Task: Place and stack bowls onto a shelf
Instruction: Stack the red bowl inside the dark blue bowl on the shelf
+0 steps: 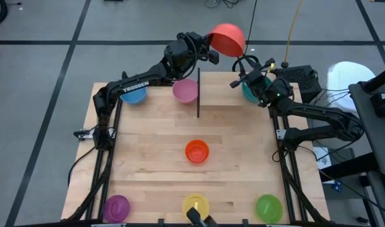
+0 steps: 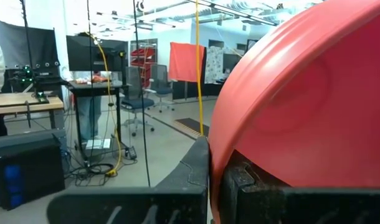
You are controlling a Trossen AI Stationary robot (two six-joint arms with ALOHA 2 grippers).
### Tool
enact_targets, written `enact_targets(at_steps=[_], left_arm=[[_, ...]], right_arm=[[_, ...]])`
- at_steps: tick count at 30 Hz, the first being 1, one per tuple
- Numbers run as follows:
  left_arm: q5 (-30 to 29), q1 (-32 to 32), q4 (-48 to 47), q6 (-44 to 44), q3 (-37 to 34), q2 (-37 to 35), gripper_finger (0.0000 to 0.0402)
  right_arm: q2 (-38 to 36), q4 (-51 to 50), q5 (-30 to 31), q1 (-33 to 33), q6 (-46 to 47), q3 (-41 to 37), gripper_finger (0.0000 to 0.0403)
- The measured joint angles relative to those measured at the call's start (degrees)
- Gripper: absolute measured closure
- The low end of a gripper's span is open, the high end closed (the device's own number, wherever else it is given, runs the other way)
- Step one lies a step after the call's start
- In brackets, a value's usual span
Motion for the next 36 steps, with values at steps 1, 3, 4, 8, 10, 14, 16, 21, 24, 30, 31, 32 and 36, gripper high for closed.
enact_targets(at_steps=[1,3,4,8,10,14,16,21,24,30,31,32,36], left_arm=[[-0.05,-0.09,-0.44,0.0,0.02,-0.01,0.0397],[-0.09,-0.34,-1.15,0.01,0.02,-0.07,0.0397],[-0.09,-0.49,-1.25,0.01,0.02,-0.07,0.0397],[-0.13,-1.31,-1.96,0.03,0.11,-0.07,0.0397],[-0.16,-1.71,-2.49,-0.01,0.11,-0.07,0.0397],[-0.39,-2.51,-4.15,-0.62,0.17,-0.14,0.0397],[-0.44,-2.9,-5.07,-1.4,0.17,-0.15,0.0397],[-1.03,-3.2,-6.8,-1.91,0.19,-0.17,0.0397],[-1.24,-3.31,-7.49,-2.81,0.15,-0.17,0.0397],[-0.96,-3.49,-7.98,-3.7,0.07,-0.04,0.0397],[-0.96,-3.61,-8.0,-3.7,0.06,-0.04,0.0397],[-1.01,-3.73,-8.02,-3.7,0.04,-0.03,0.0397],[-0.94,-3.77,-8.22,-3.7,0.0,0.04,0.0397]], right_arm=[[0.14,0.17,0.25,0.0,0.01,0.0,0.0323],[0.25,0.4,1.98,0.02,-0.35,0.0,0.0323],[0.27,0.74,3.1,0.02,-0.96,0.0,0.0323],[0.2,1.35,4.43,0.0,-2.6,0.0,0.0323],[0.19,2.71,4.46,-0.01,-3.05,0.0,0.0323],[0.18,3.55,4.62,-0.07,-3.29,0.0,0.0323],[0.18,3.61,4.82,-0.19,-3.34,-0.02,0.0323],[0.17,3.57,4.81,-0.93,-2.83,-0.02,0.0323],[0.17,3.57,4.74,-1.44,-2.77,-0.02,0.0332],[0.12,3.79,4.8,-2.65,-2.56,-0.02,0.037],[0.1,3.94,4.82,-2.78,-2.55,-0.02,0.0376],[0.07,4.08,4.85,-2.82,-2.54,-0.02,0.0382],[0.07,4.16,5.23,-2.84,-2.34,-0.02,0.0397]])
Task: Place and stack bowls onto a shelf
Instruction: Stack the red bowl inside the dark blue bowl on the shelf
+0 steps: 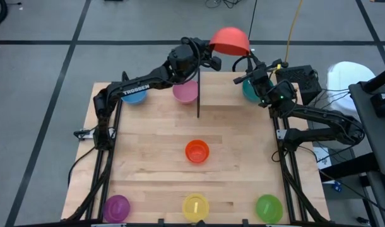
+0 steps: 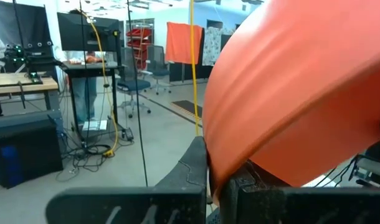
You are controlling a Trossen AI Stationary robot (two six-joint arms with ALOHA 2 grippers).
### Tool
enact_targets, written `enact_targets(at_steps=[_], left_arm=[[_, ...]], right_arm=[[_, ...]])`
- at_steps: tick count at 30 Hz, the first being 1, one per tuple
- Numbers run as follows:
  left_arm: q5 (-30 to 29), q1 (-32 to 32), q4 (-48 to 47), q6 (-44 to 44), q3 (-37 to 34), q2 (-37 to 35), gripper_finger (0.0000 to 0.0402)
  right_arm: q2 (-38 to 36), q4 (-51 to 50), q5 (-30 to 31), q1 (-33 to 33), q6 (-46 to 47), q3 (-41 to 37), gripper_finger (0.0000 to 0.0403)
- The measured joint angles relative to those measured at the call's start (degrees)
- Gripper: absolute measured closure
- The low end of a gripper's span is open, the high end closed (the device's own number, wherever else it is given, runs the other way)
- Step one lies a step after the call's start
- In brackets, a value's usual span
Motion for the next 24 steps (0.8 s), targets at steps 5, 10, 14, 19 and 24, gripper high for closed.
enact_targets(at_steps=[5,10,14,19,24], left_arm=[[0.4,-0.01,-0.51,0.12,-0.03,0.02,0.0385],[1.59,-0.56,-2.12,1.02,-0.29,0.32,0.0328],[2.86,-0.7,-2.08,4.12,-0.33,0.31,0.029],[2.97,-1.07,-4.88,7.21,-0.31,-0.29,0.0266],[2.91,-2.32,-6.46,9.64,-0.26,-0.54,0.0258]], right_arm=[[-0.02,-0.55,0.18,-0.06,3.47,0.05,0.04],[-0.06,-0.72,0.59,-0.24,3.09,0.24,0.0402],[-0.55,-0.93,0.11,-0.23,0.67,0.31,0.0402],[-3.47,-5.41,-0.46,-0.15,0.2,0.28,0.0402],[-8.73,-13.13,-0.64,-0.04,0.12,0.2,0.0402]])
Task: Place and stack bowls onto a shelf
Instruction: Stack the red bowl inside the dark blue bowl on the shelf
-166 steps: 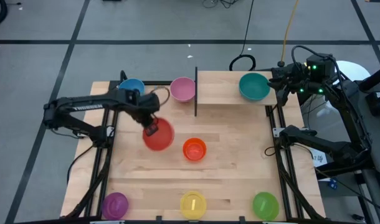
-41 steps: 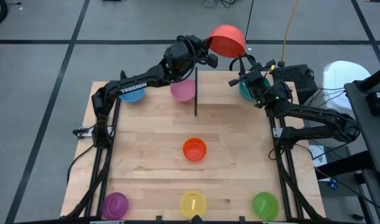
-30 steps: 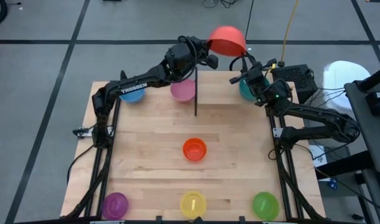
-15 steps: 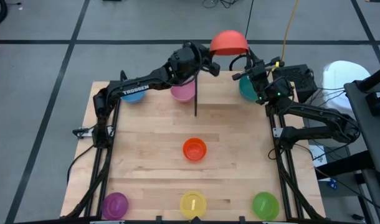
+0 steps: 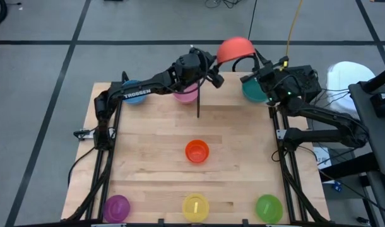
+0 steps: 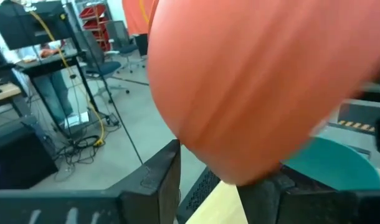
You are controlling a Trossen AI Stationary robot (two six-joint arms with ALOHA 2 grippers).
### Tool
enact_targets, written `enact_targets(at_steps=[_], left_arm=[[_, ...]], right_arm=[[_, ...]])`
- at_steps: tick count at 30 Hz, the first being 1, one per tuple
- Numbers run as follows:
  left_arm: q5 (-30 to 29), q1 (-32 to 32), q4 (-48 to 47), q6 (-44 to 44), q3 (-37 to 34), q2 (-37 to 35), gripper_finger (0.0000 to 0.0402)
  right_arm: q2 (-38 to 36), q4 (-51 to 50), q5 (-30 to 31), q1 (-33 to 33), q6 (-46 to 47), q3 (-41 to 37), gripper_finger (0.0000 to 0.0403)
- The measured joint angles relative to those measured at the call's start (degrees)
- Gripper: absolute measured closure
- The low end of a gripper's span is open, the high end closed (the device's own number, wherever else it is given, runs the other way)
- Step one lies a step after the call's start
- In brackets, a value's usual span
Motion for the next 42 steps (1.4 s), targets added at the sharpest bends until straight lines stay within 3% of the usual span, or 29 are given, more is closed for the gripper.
enact_targets(at_steps=[7,12,18,22,27,31,38,42], left_arm=[[-0.68,-3.07,0.33,4.91,0.15,-0.27,0.0257],[-1.11,-4.71,0.32,5.22,0.17,-0.29,0.0257],[-1.29,-5.14,-1.01,5.05,0.24,-2.7,0.0256],[-1.51,-4.95,-2.84,5.18,0.27,-5.05,0.0256],[-1.54,-4.56,-4.98,5.06,0.24,-7.73,0.0256],[-1.6,-4.34,-7.06,4.81,0.26,-9.64,0.0256],[-1.55,-4.34,-10.96,4.67,0.26,-12.72,0.0256],[-1.57,-4.34,-13.3,4.53,0.26,-13.5,0.0256]], right_arm=[[-8.13,-11.2,0.5,0.04,-0.2,-0.09,0.0402],[-13.11,-19.84,4.69,1.33,0.48,-0.06,0.0402],[-16.27,-45.28,7.27,3.68,10.01,8.75,0.0402],[-14.83,-65.86,9.15,4.68,19.22,19.03,0.0402],[-11.06,-84.22,8.95,4.87,29.44,31.09,0.0402],[-7.16,-95.96,8.35,4.87,36.37,39.45,0.0402],[1.82,-115.7,1.17,4.87,43.97,52.46,0.0402],[6.9,-125.21,1.19,4.59,47.15,58.7,0.0403]])
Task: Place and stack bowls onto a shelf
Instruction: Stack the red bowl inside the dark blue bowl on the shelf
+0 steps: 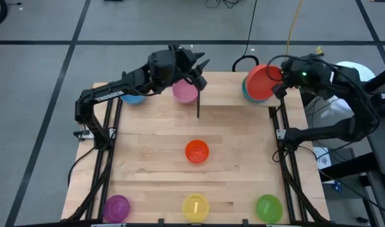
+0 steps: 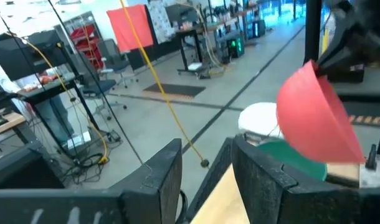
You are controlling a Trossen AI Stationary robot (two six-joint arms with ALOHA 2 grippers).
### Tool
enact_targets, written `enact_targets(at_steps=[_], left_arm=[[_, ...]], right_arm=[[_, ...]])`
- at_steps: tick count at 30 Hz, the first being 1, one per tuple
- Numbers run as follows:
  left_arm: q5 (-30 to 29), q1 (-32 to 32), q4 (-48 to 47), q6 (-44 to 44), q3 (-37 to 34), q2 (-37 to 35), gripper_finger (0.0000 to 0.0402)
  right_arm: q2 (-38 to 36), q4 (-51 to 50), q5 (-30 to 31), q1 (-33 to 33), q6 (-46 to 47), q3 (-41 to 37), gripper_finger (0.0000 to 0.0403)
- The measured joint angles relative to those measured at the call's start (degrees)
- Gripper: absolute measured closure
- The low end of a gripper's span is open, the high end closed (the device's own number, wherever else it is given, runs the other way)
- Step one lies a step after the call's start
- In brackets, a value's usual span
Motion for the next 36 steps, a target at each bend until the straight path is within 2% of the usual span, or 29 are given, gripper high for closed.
enact_targets(at_steps=[3,10,13,19,25,29,36], left_arm=[[0.01,0.0,-0.91,-0.14,-0.04,-0.54,0.0256],[0.02,0.0,-2.28,-1.05,-0.02,-0.51,0.0256],[0.02,-0.15,-2.95,-1.11,-0.02,-0.58,0.0256],[0.02,-0.17,-3.53,-0.62,-0.02,-0.56,0.0256],[0.02,-0.26,-4.67,-0.41,-0.02,-0.56,0.0256],[0.04,-0.26,-6.93,-0.47,-0.02,-0.56,0.0256],[0.04,-0.22,-9.22,-0.54,-0.02,-0.55,0.0256]], right_arm=[[2.97,-3.69,-0.04,-0.76,0.43,3.66,0.0403],[8.24,-2.47,-2.85,-3.47,1.61,8.38,0.0403],[9.9,-3.48,-3.3,-5.89,2.11,8.44,0.0403],[12.74,-4.7,-11.86,-11.51,1.59,8.44,0.0403],[15.13,-4.69,-12.44,-16.37,1.37,8.42,0.0403],[15.91,-4.63,-16.31,-19.81,1.42,8.23,0.0403],[16.18,-4.71,-16.58,-24.48,1.81,3.65,0.0403]])
